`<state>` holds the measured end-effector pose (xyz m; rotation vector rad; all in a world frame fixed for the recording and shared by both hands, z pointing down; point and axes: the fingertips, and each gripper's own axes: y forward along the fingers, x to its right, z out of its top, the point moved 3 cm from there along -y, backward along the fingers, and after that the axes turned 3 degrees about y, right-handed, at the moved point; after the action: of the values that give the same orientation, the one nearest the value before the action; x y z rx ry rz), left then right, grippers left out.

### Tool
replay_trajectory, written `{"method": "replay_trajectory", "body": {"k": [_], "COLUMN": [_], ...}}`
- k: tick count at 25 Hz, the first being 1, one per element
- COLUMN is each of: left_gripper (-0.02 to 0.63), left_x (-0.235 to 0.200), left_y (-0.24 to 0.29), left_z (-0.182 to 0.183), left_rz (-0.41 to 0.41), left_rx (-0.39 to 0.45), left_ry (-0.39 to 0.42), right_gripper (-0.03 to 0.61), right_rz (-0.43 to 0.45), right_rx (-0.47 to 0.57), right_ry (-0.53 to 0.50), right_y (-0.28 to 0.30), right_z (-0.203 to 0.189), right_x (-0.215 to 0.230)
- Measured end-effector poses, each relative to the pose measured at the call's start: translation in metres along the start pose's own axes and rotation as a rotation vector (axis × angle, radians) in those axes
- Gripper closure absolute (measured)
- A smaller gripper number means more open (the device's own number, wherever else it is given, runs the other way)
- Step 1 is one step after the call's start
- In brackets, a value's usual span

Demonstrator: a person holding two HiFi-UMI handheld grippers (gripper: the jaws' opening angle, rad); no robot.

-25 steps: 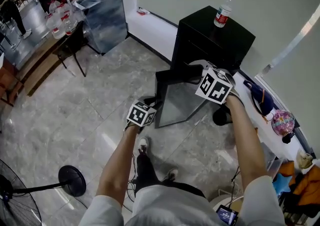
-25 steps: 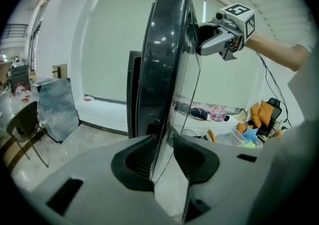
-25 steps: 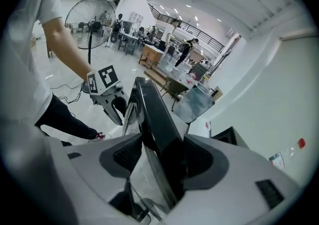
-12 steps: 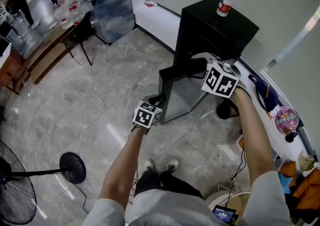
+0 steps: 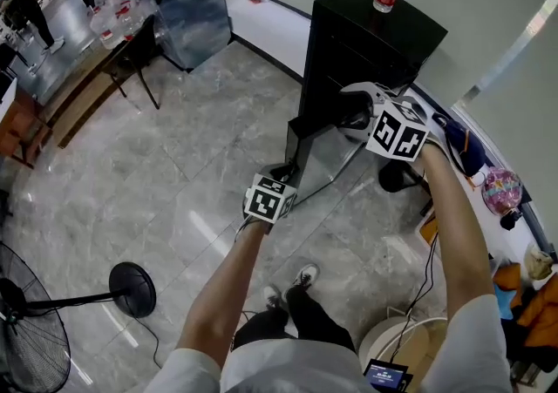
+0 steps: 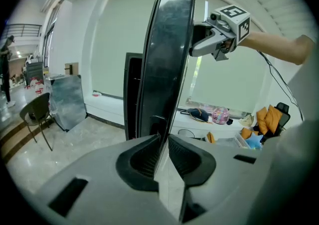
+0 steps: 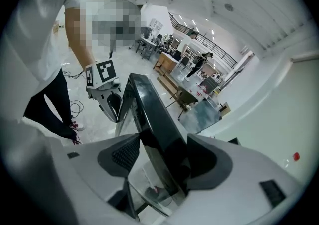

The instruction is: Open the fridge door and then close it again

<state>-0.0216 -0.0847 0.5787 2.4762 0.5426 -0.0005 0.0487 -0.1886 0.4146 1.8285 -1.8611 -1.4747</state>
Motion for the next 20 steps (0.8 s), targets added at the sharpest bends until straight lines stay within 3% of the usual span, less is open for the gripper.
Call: {"method": "replay_trajectory", "body": {"k": [4,7,10,15,20], "left_gripper": [0.565,0.566,0.569,0.574,0.578], "left_x": [0.019,0.034,0.048,0.078,0.114], "left_y": [-0.004,-0.005,-0.006,-0.006,-0.002], "left_z": [-0.007,-0.009,-0.013,-0.020,-0.022], "left_rz": [0.020,0.031,0.038,0.065,0.103], "left_rx": [0.031,0.050,0.051,0.049,0.026], "left_ry": [-0.015,-0.025,-0.027,-0.024,-0.011], "right_gripper": [0.299,0.299,0.299,0.325,0.384], "right_rz": [-0.081,-0.174,-0.261,-0.449,-0.560], "right_rx": [0.077,0.126,0.220,0.405,0.446], "right_ry": [0.006,0.090,0.236,0.566,0.780], "right_y": [-0.015,-0.029,-0.045,-0.101,-0.157], "right_z": [-0.005,-0.016,-0.023,-0.060,-0.125], "right_x": [-0.011,-0.020,-0.028,-0.059,-0.121]}}
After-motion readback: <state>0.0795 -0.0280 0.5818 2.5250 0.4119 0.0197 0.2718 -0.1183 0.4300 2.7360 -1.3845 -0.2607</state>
